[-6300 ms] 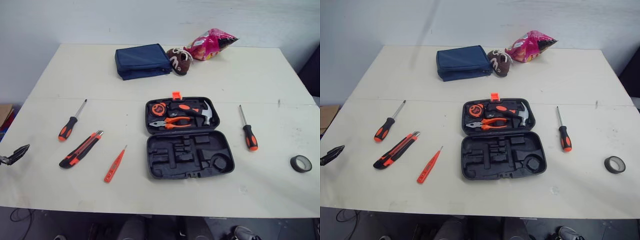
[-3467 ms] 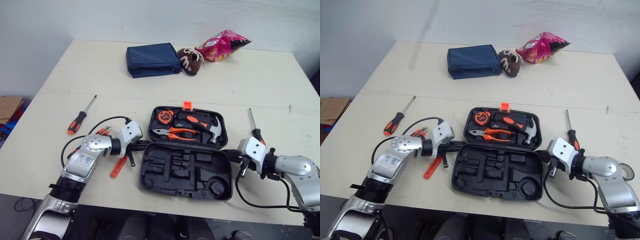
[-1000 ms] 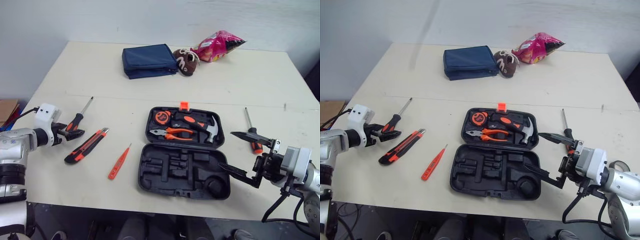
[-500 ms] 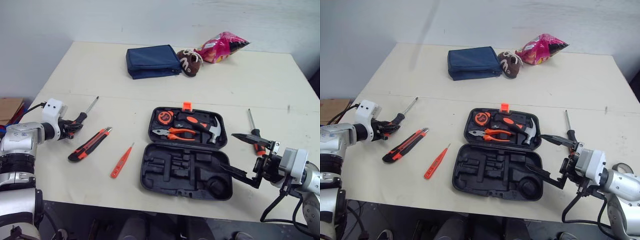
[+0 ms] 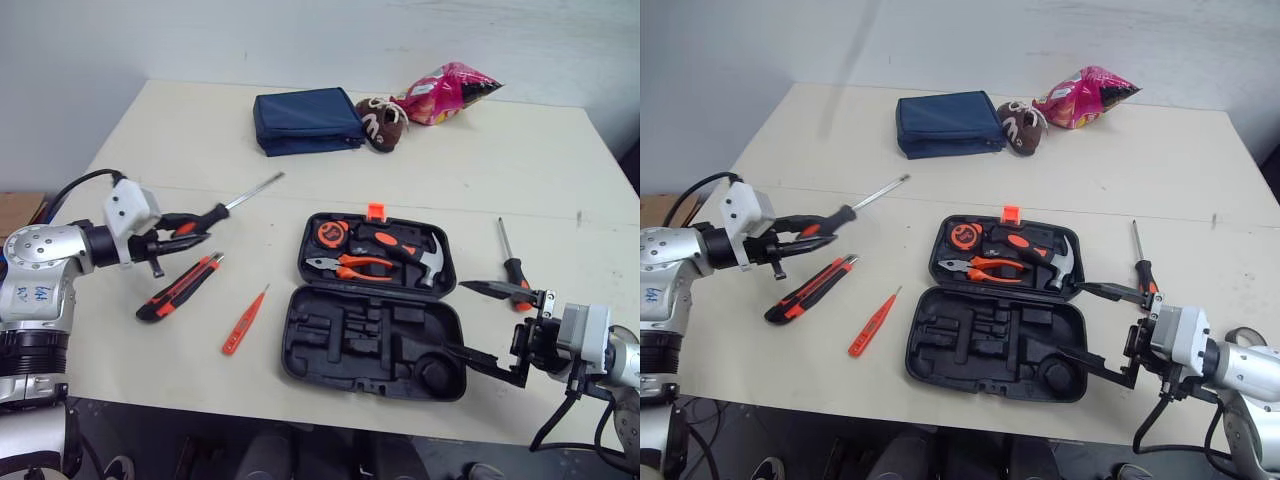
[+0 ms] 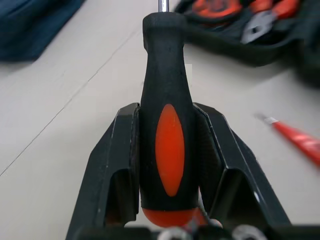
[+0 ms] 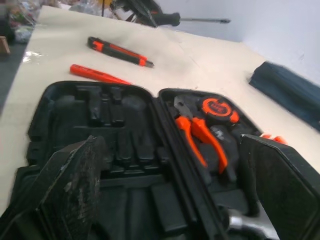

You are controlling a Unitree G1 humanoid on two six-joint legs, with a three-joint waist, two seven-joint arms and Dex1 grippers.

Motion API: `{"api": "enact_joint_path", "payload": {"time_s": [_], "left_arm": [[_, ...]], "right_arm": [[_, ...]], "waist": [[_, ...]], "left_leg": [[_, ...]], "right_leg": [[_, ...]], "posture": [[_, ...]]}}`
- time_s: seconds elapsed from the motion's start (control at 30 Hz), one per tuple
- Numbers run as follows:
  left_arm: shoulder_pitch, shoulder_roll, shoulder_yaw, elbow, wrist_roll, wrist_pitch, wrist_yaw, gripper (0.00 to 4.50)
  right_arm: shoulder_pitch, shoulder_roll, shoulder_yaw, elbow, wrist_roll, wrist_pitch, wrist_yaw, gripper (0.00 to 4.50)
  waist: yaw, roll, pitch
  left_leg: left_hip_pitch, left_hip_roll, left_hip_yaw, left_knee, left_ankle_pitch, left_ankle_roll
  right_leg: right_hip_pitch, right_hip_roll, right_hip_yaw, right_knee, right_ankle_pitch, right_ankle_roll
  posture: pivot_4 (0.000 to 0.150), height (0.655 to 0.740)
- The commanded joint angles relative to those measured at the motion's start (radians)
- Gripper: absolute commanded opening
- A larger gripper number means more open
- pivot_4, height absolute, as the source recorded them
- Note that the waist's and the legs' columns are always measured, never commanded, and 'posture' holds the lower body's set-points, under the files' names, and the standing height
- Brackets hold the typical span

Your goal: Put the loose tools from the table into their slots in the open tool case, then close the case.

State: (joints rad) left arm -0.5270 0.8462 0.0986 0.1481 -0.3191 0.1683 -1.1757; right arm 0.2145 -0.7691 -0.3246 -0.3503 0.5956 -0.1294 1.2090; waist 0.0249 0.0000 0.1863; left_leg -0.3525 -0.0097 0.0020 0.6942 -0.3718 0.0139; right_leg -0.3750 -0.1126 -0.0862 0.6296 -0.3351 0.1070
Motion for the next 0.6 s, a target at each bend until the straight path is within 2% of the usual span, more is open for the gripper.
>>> {"api": "enact_joint_path", "payload": {"time_s": [0.03, 0.17, 0.27, 0.4, 0.6], "left_arm": [[-0.031, -0.012, -0.097, -0.219, -0.052, 0.099, -0.055, 0.81], [-0.089, -0.028, -0.255, -0.349, 0.005, 0.218, -0.064, 0.81], [-0.138, -0.052, -0.362, -0.387, 0.088, 0.241, -0.049, 0.81], [-0.192, -0.116, -0.499, -0.438, 0.195, 0.387, 0.030, 0.81], [-0.219, -0.154, -0.587, -0.448, 0.280, 0.447, 0.055, 0.81]], "right_arm": [[-0.005, -0.010, -0.032, -0.042, 0.023, 0.011, -0.008, 4.50], [-0.021, -0.016, -0.027, -0.041, 0.010, 0.022, -0.017, 4.50], [-0.039, -0.023, -0.021, -0.034, 0.001, 0.029, -0.019, 4.50], [-0.058, -0.027, -0.013, -0.025, -0.019, 0.033, -0.022, 4.50], [-0.073, -0.020, -0.007, -0.022, -0.036, 0.037, -0.027, 4.50]], "waist": [[-0.001, 0.000, 0.000], [-0.002, 0.000, 0.000], [-0.003, 0.000, 0.000], [-0.001, 0.000, 0.000], [0.000, 0.000, 0.000]], "left_leg": [[0.000, 0.000, 0.000, 0.000, 0.000, 0.000], [0.000, 0.000, 0.000, 0.001, 0.000, 0.001], [0.000, 0.000, 0.001, 0.001, 0.000, 0.001], [0.000, 0.000, 0.001, 0.001, 0.000, 0.001], [0.000, 0.000, 0.000, 0.001, -0.001, 0.001]], "right_leg": [[0.000, 0.000, 0.000, 0.000, 0.000, 0.000], [0.001, 0.001, 0.001, 0.000, 0.000, 0.001], [0.000, 0.003, 0.002, 0.000, 0.000, 0.001], [0.000, 0.004, 0.002, 0.000, 0.000, 0.001], [0.000, 0.004, 0.002, -0.001, 0.000, 0.001]], "posture": [[0.150, 0.7400], [0.150, 0.7400], [0.150, 0.7400], [0.150, 0.7400], [0.150, 0.7400]]}}
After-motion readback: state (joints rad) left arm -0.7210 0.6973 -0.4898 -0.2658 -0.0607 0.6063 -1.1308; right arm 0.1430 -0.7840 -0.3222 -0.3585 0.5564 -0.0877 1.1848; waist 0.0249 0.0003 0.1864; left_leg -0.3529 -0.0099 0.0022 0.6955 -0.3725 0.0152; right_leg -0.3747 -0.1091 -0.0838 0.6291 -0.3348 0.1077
